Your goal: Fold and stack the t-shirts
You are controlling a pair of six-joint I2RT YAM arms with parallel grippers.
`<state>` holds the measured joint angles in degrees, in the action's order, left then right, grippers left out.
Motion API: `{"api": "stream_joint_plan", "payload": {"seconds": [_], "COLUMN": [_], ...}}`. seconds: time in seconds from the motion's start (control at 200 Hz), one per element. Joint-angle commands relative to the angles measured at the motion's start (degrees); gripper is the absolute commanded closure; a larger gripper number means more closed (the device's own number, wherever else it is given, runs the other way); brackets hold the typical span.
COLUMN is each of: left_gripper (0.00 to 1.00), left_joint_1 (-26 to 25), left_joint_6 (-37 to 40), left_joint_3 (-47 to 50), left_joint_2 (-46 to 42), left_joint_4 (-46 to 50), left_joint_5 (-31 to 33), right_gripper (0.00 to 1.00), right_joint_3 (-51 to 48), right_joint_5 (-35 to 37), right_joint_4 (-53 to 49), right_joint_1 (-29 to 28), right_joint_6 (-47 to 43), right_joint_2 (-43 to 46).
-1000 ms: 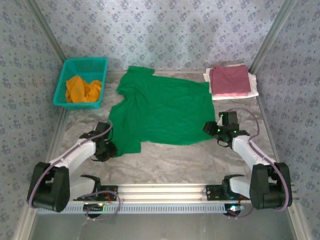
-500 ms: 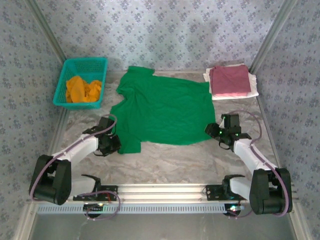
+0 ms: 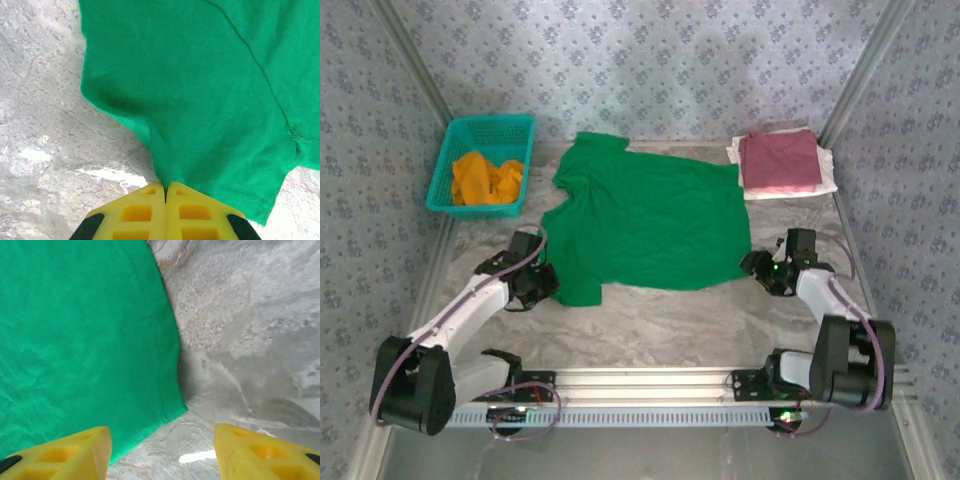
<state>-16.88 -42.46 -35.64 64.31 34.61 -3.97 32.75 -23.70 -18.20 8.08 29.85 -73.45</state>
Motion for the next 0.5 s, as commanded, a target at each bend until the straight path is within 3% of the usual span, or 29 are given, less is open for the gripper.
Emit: {"api": "stream_joint_plan", "payload": {"seconds": [0.0,0.175,0.235,0.42,0.495], "left_gripper": [1.0,1.0,1.0,1.0,1.0], "left_joint_1": [-0.1,-0.1,-0.1,0.2,0.4], "left_joint_6": [1.2,0.9,0.9,1.1,1.2], "left_joint_3": [-1.3,-0.9,-0.9,-1.9,-2.4], "left_joint_2": [0.4,-0.7,-1.2,-2.3,-2.4], "left_joint_4": [1.3,1.2,1.4,2.2,2.3], "left_joint_5": [0.4,0.4,0.4,1.4,1.4], "right_gripper": [0.41,0.45,0.54,0.99,1.0], "right_joint_3": [3.5,5.6,6.5,8.7,10.5], "right_joint_5": [-7.4,-7.9,-8.3,-6.8,-3.8], "right_joint_4": [0.3,6.6,7.5,6.0,0.9], "right_joint_1": [0.8,0.7,0.6,-0.8,-1.1], "right_joint_6": [-3.5,-3.6,-3.5,-1.8,0.5], "right_joint_2": [-5.7,-12.6,-14.8,-15.5,-13.2]}}
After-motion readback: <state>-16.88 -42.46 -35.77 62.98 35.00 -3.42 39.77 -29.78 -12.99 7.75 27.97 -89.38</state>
